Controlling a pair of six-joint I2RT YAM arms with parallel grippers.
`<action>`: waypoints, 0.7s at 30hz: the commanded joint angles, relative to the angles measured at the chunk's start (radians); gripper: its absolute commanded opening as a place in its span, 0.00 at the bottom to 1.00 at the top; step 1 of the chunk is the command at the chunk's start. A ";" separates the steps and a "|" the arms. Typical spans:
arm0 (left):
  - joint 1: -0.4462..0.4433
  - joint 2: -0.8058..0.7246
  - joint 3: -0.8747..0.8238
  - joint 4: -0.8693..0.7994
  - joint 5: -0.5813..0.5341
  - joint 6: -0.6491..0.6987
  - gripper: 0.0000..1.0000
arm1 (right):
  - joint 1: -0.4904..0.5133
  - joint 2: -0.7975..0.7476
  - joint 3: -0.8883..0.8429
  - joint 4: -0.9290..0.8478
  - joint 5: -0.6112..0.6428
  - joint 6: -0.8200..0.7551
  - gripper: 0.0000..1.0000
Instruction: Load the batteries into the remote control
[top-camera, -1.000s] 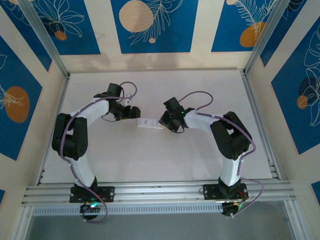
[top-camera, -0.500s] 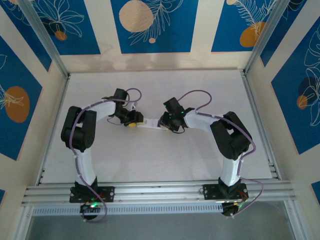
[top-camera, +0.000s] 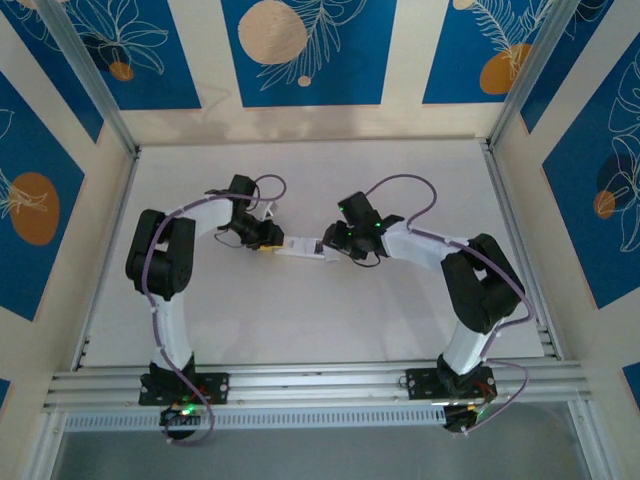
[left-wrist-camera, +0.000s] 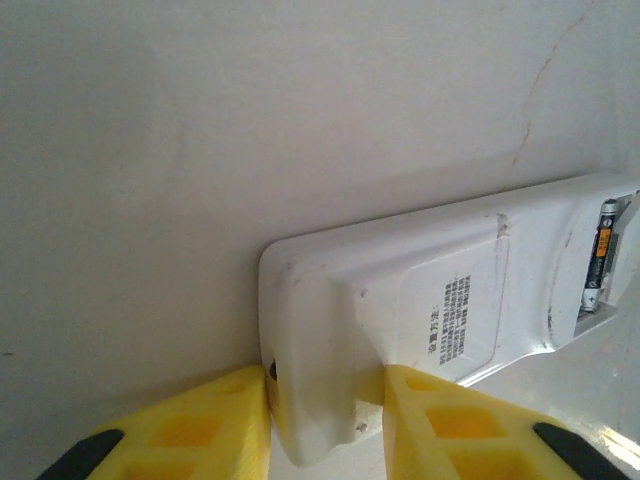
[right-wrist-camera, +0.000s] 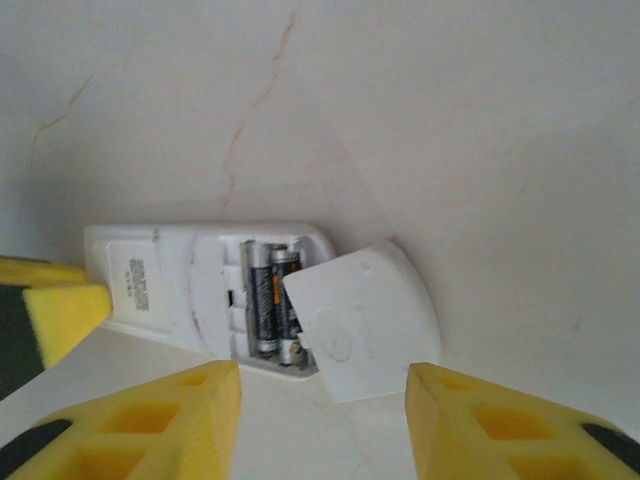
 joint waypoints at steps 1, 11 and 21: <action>-0.013 0.055 -0.001 -0.037 -0.003 0.048 0.30 | -0.021 0.020 -0.010 -0.025 -0.005 -0.081 0.52; -0.014 0.059 0.008 -0.048 -0.010 0.057 0.25 | -0.030 0.124 0.046 -0.028 -0.085 -0.138 0.49; -0.015 0.060 0.013 -0.053 -0.011 0.056 0.24 | -0.028 0.173 0.065 -0.004 -0.124 -0.101 0.41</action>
